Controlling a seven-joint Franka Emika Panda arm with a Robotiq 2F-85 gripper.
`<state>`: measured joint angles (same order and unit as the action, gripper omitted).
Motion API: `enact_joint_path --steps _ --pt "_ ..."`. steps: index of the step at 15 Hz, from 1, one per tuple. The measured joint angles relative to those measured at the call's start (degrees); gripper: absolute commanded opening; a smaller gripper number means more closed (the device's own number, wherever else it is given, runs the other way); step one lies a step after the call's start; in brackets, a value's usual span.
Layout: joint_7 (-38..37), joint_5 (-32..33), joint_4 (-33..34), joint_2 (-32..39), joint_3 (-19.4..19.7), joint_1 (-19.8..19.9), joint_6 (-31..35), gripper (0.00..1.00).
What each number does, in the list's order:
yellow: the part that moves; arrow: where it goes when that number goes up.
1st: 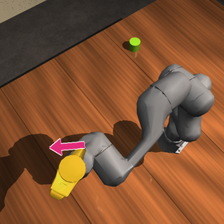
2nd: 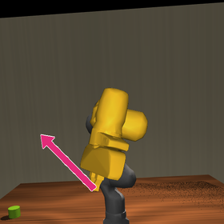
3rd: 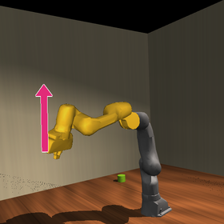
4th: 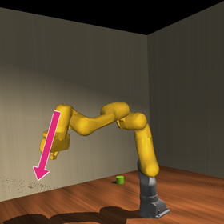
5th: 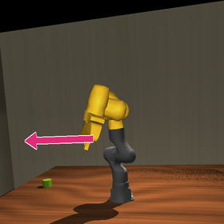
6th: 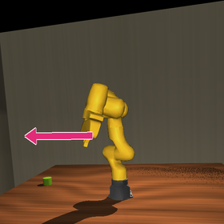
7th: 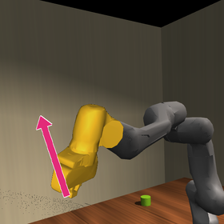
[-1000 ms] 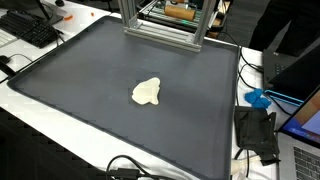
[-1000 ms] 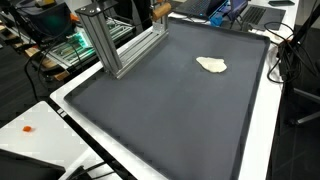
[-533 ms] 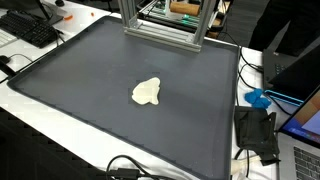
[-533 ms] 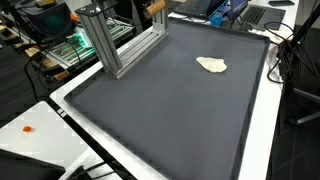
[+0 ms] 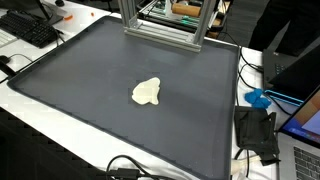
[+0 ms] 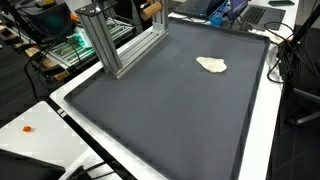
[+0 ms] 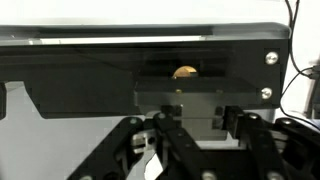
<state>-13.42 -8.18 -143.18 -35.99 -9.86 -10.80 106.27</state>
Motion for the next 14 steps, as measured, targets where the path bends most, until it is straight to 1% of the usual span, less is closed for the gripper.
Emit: enact_joint_path --steps 3,11,12,13,14 --pt "0.12 0.15 -0.78 -0.03 -0.95 -0.01 0.46 0.27" --pt "0.37 0.51 -2.01 -0.56 -1.62 0.00 1.02 0.27" --pt "0.44 0.52 -2.13 -0.72 -1.67 0.00 1.02 0.38" --pt "0.56 0.52 -2.22 -0.85 -1.69 0.00 1.02 0.76" --pt "0.88 0.58 -2.29 -0.98 -1.71 0.02 1.02 0.73"
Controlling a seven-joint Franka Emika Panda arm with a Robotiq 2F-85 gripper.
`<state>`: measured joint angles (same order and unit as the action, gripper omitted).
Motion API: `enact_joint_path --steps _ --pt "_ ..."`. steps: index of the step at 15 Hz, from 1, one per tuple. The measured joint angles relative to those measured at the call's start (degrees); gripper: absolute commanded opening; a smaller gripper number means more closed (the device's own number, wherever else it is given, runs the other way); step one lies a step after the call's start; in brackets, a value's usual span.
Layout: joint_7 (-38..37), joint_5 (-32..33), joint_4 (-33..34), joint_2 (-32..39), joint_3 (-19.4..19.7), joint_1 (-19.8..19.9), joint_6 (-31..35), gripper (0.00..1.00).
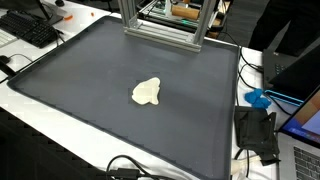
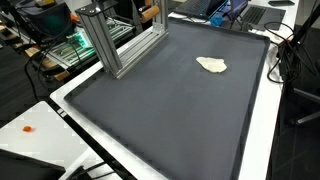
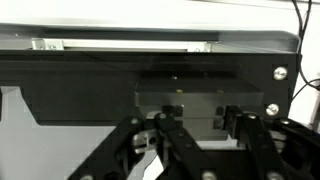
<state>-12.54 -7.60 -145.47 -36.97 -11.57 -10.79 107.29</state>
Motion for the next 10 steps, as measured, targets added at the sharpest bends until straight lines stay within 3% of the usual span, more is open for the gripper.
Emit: enact_joint_path --steps 1,5,10 --pt "0.39 0.06 -0.06 -0.17 0.04 0.04 0.00 0.74" --pt "0.96 0.04 0.06 -0.30 -0.02 0.00 0.05 0.99" --pt "2.59 0.33 2.86 0.01 0.00 0.13 0.07 1.00"
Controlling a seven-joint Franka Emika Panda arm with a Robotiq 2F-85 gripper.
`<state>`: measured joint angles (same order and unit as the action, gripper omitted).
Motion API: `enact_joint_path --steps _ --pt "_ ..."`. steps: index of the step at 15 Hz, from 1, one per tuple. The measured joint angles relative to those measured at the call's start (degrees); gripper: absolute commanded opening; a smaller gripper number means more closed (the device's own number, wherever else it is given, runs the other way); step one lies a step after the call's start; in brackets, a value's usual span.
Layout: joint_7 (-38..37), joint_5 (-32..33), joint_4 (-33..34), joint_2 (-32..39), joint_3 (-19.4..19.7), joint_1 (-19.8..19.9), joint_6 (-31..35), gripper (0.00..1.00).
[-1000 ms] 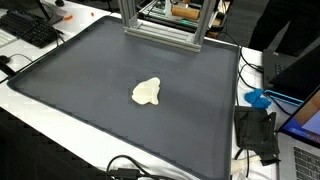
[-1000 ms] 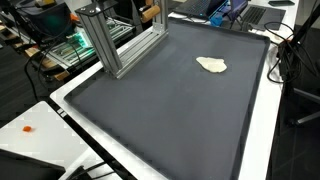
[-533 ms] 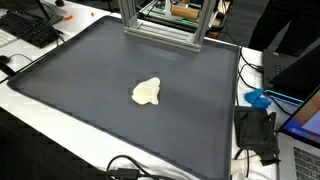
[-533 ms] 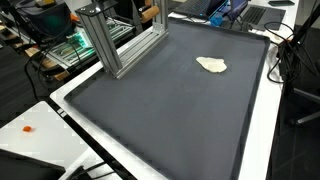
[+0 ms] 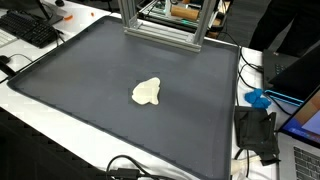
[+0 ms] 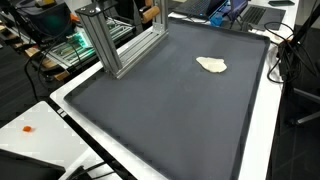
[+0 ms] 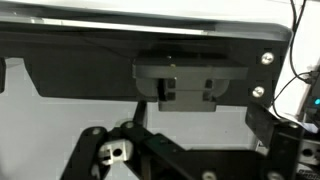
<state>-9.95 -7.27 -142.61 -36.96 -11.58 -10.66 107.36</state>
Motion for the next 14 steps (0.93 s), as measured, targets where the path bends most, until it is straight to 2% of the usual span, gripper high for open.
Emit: enact_joint_path --steps 2,5,9,14 --pt "0.24 0.72 1.72 0.85 -0.02 0.30 0.98 1.00" --pt "-0.54 2.34 4.46 4.17 -0.28 1.66 7.70 1.00" --pt "-5.81 5.26 9.02 13.42 -1.38 4.42 16.65 1.00" --pt "-15.75 10.47 16.13 26.78 -2.19 6.25 22.07 1.00"
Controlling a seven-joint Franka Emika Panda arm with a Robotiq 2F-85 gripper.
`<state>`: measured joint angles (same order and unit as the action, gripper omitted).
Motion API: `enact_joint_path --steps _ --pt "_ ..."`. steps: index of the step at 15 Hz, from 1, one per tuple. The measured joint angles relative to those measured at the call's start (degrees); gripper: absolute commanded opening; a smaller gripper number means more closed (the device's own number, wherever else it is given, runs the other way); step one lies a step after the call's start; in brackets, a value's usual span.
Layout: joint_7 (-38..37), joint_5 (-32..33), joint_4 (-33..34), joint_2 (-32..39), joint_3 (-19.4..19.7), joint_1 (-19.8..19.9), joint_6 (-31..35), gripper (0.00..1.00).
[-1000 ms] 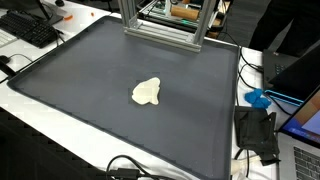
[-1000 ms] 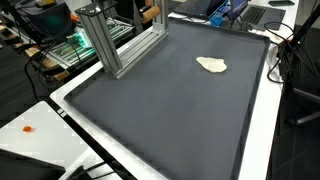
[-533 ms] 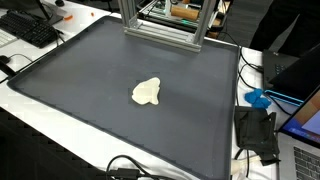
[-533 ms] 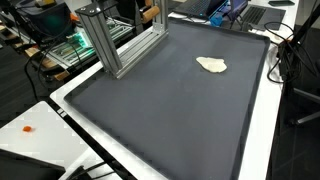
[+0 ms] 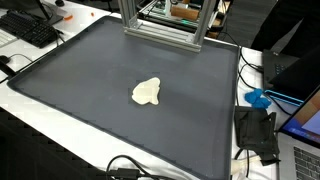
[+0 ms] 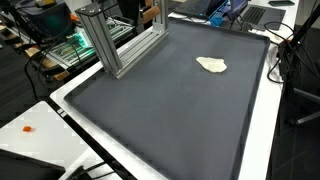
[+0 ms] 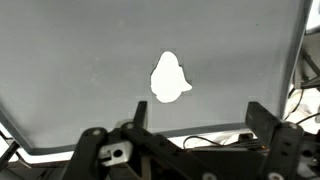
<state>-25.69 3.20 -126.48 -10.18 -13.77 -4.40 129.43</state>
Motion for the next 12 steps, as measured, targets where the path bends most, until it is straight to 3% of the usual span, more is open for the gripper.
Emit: enact_joint_path --steps 7,12 --pt "-11.29 7.08 9.43 13.77 1.00 -0.95 0.39 1.00" --pt "-14.18 7.83 14.16 19.60 3.50 -3.06 0.38 1.00"
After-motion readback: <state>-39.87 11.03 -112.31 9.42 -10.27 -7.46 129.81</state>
